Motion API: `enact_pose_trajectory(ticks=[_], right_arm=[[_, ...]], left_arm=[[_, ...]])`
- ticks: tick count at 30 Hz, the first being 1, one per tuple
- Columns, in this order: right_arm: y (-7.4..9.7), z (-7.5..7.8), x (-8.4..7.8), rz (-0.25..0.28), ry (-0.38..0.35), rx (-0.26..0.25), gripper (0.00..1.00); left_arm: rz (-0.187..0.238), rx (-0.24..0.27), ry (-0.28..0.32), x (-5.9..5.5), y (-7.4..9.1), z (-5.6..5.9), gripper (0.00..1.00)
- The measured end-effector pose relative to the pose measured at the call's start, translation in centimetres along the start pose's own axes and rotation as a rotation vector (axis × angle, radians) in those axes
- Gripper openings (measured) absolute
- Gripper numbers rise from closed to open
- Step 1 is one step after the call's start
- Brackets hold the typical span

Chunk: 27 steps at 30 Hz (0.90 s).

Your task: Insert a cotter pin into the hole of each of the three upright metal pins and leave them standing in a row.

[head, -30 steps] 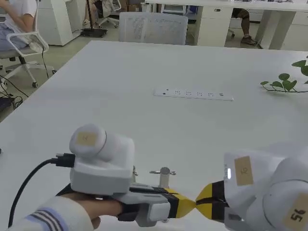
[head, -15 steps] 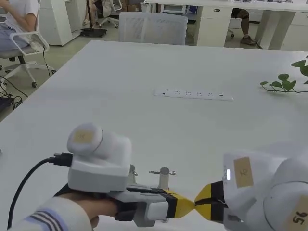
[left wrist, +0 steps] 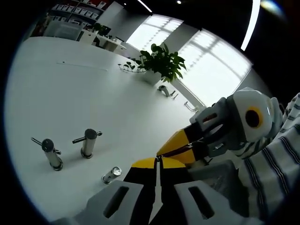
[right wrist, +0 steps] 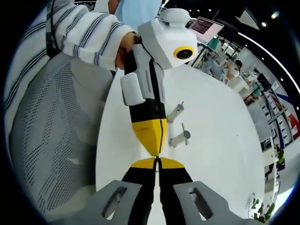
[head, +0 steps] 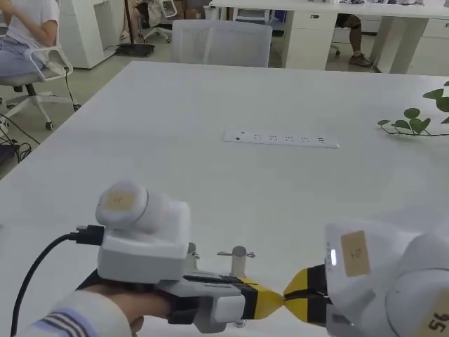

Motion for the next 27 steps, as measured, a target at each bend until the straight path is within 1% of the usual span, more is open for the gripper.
enact_pose_trajectory(ticks=[4, 6, 23, 27], right_arm=[[0.07, -0.03, 0.05, 0.004, 0.000, 0.002, 0.02], [0.08, 0.00, 0.06, 0.004, 0.012, -0.002, 0.02], [0.04, -0.09, 0.18, 0.020, 0.041, 0.001, 0.03], [-0.03, -0.08, 0.10, 0.023, 0.053, -0.002, 0.06]], left_arm=[[-0.003, -0.002, -0.002, 0.00, 0.02, 0.04, 0.00], [0.001, -0.001, 0.008, 0.02, 0.02, 0.06, 0.00], [0.003, -0.005, -0.005, 0.09, 0.15, 0.09, 0.00], [0.007, -0.010, -0.003, 0.06, 0.21, 0.22, 0.00]])
Point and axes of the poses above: the centre of the closed fingertips' face, and the gripper's own axes: y roughly backward along the fingers, z roughly to its right, x roughly out of its top, the point moved 2 cm from there along y, roughly backward along the fingers, and after that the axes turned 11 degrees about -x, right-handed, at the moved point
